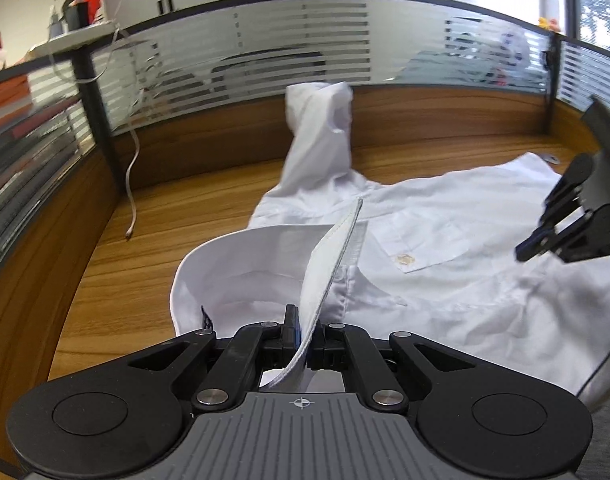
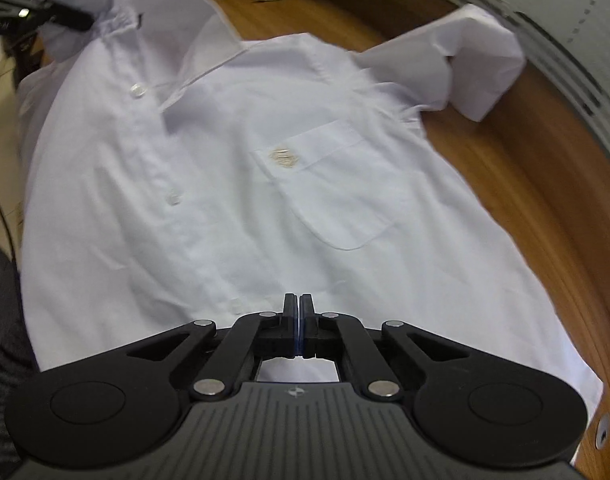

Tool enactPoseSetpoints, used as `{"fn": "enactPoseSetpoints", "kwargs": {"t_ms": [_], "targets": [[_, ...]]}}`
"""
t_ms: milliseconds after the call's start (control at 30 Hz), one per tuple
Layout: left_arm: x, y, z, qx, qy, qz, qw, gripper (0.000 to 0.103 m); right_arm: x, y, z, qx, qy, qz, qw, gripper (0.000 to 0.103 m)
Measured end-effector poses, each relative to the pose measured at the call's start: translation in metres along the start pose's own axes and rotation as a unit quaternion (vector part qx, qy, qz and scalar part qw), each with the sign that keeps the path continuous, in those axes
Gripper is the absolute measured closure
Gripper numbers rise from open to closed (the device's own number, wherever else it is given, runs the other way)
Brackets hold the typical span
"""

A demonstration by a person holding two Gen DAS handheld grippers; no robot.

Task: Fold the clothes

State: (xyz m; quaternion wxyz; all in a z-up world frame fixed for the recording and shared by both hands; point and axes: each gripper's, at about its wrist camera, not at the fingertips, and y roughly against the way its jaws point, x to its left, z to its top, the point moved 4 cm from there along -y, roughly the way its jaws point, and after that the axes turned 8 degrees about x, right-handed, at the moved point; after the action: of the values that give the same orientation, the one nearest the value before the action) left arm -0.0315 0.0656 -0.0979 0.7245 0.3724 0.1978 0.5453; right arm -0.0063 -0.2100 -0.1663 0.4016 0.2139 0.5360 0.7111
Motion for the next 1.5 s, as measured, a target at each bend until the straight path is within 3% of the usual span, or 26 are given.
{"fn": "enactPoseSetpoints", "kwargs": {"t_ms": [133, 200, 267, 333, 467, 600, 733, 800, 967, 1267, 1500], "targets": [[0.005, -0.013, -0.002, 0.016, 0.004, 0.016, 0.9997, 0.098, -0.008, -0.005, -0.009, 0.026, -0.007, 0.011, 1.0, 0.101], [0.008, -0.021, -0.004, 0.027, 0.01, 0.026, 0.9992, 0.098, -0.009, -0.006, -0.017, 0.039, -0.008, 0.016, 0.999, 0.096], [0.011, -0.031, -0.006, 0.043, 0.018, 0.038, 0.9982, 0.098, -0.012, -0.005, -0.029, 0.047, -0.013, 0.024, 0.999, 0.08], [0.014, -0.039, -0.009, 0.055, 0.027, 0.046, 0.997, 0.098, -0.015, -0.004, -0.038, 0.053, -0.014, 0.028, 0.998, 0.076], [0.016, -0.05, -0.015, 0.077, 0.039, 0.051, 0.995, 0.097, -0.012, -0.01, -0.047, 0.061, 0.0, 0.027, 0.998, 0.075], [0.012, -0.052, -0.017, 0.084, 0.027, 0.054, 0.9946, 0.097, -0.007, -0.019, -0.034, 0.061, 0.038, 0.033, 0.997, 0.075], [0.011, -0.053, -0.016, 0.086, 0.018, 0.055, 0.9946, 0.097, -0.002, -0.024, -0.022, 0.056, 0.053, 0.061, 0.995, 0.075], [0.012, -0.054, -0.016, 0.085, 0.017, 0.056, 0.9946, 0.097, -0.001, -0.026, -0.018, 0.052, 0.054, 0.076, 0.994, 0.076], [0.012, -0.049, -0.016, 0.071, 0.012, 0.055, 0.9959, 0.097, -0.002, -0.025, -0.022, 0.035, 0.049, 0.086, 0.994, 0.102], [0.005, -0.018, -0.008, 0.002, -0.003, 0.065, 0.9979, 0.098, -0.011, 0.013, -0.022, -0.025, 0.012, 0.037, 0.999, 0.103], [0.008, -0.059, -0.003, 0.036, 0.002, 0.086, 0.9956, 0.098, -0.006, -0.013, -0.016, -0.003, 0.021, -0.013, 1.0, 0.103]]}}
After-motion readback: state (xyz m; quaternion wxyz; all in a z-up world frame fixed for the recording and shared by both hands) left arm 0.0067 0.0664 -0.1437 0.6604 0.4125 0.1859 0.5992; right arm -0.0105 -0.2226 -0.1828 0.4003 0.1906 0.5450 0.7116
